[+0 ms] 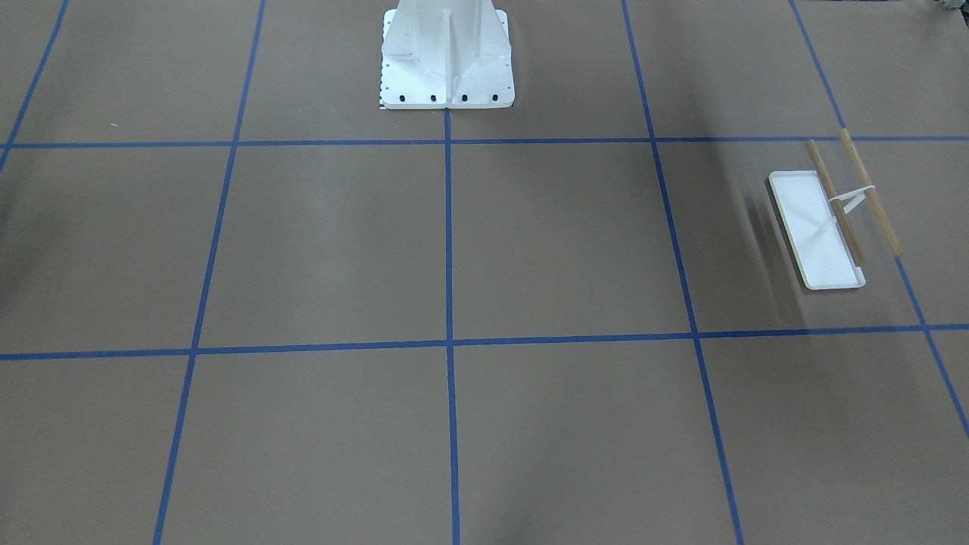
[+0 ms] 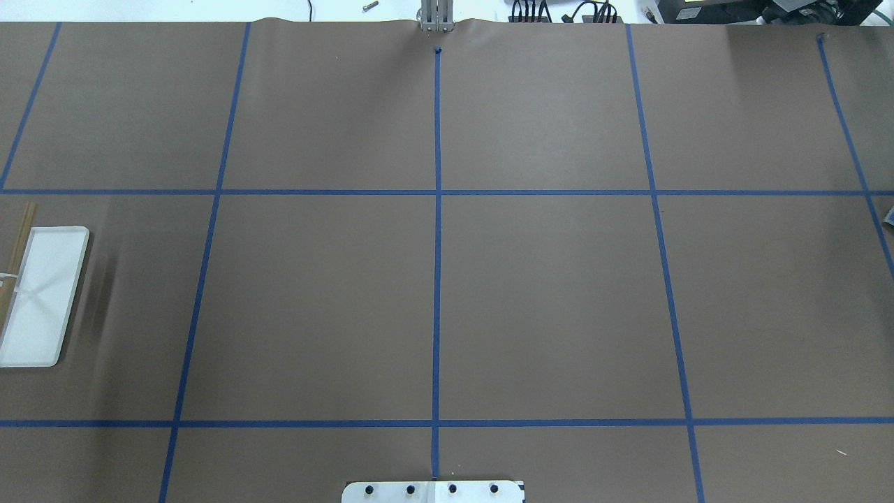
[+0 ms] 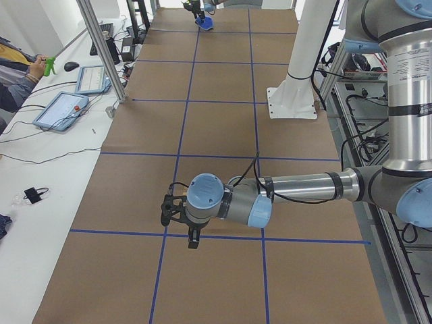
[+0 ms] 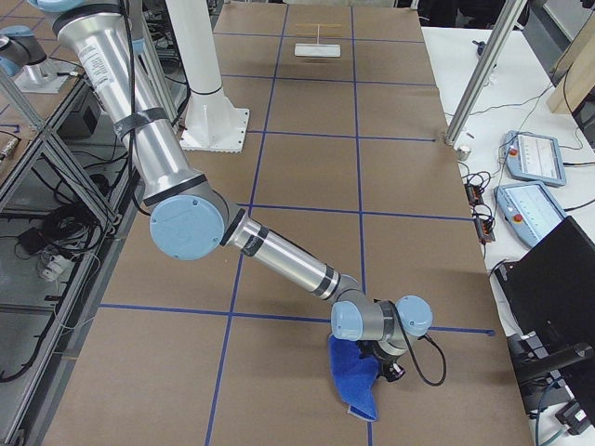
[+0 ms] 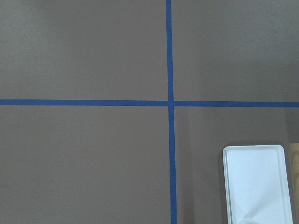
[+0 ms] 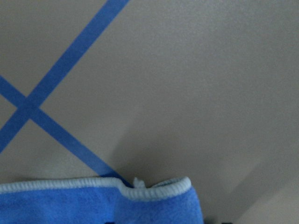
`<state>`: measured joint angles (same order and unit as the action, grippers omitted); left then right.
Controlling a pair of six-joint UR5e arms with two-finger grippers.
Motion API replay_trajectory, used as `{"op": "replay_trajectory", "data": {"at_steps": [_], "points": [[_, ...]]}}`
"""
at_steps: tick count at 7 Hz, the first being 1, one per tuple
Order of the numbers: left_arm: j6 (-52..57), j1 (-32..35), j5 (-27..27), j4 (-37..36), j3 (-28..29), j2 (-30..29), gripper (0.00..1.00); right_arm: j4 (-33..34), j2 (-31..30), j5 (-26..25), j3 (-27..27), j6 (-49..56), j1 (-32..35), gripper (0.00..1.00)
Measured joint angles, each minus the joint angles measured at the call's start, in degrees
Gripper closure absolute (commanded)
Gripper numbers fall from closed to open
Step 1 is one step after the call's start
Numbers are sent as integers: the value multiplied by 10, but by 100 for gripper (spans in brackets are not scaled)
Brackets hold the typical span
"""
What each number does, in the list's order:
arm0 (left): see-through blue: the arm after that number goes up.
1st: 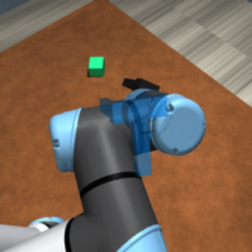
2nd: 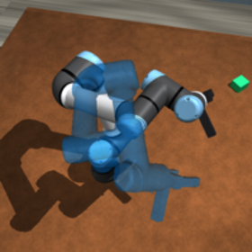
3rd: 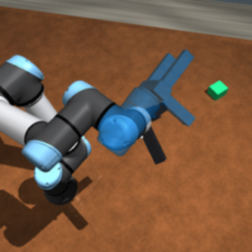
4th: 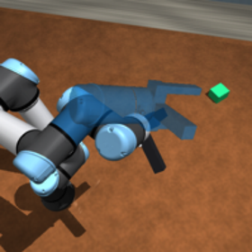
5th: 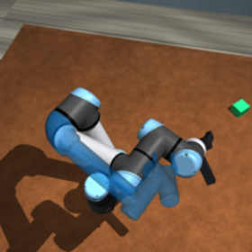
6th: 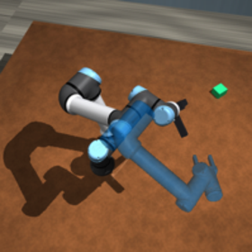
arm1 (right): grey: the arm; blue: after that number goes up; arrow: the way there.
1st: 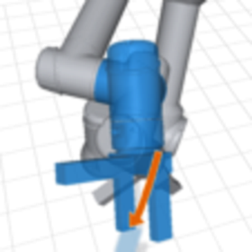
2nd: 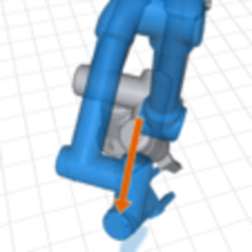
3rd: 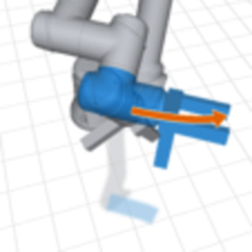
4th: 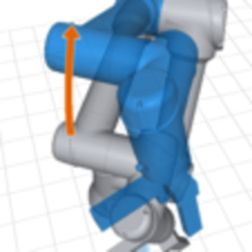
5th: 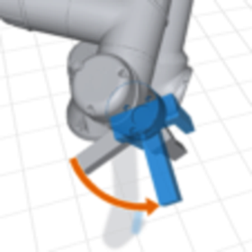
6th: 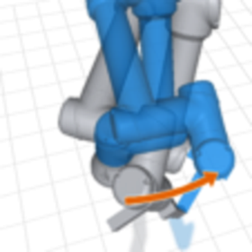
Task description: Hang towel on rack
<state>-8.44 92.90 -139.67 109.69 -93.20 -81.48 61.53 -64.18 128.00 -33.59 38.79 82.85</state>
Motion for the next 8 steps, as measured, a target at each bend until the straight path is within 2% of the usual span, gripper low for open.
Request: {"op": "replay_trajectory", "data": {"at_steps": [2, 3, 4, 5, 7, 8], "points": [[1, 0, -9, 1, 3, 0, 2, 3, 7, 23, -3, -2, 5, 100], [0, 0, -10, 4, 4, 0, 2, 18, 7, 58, -24, -2, 23, 100], [0, 0, -12, 8, 4, 1, 2, 67, 2, 95, -85, -3, 55, 100], [-1, 0, -19, 11, 5, 1, 2, 150, -13, 111, -190, -5, 82, 100], [-22, -3, -35, 20, 3, -5, 2, 365, -52, 117, -477, -79, 84, 100], [-65, -13, -39, 34, 3, -15, 2, 422, -63, 122, -581, -152, 64, 100]]}}
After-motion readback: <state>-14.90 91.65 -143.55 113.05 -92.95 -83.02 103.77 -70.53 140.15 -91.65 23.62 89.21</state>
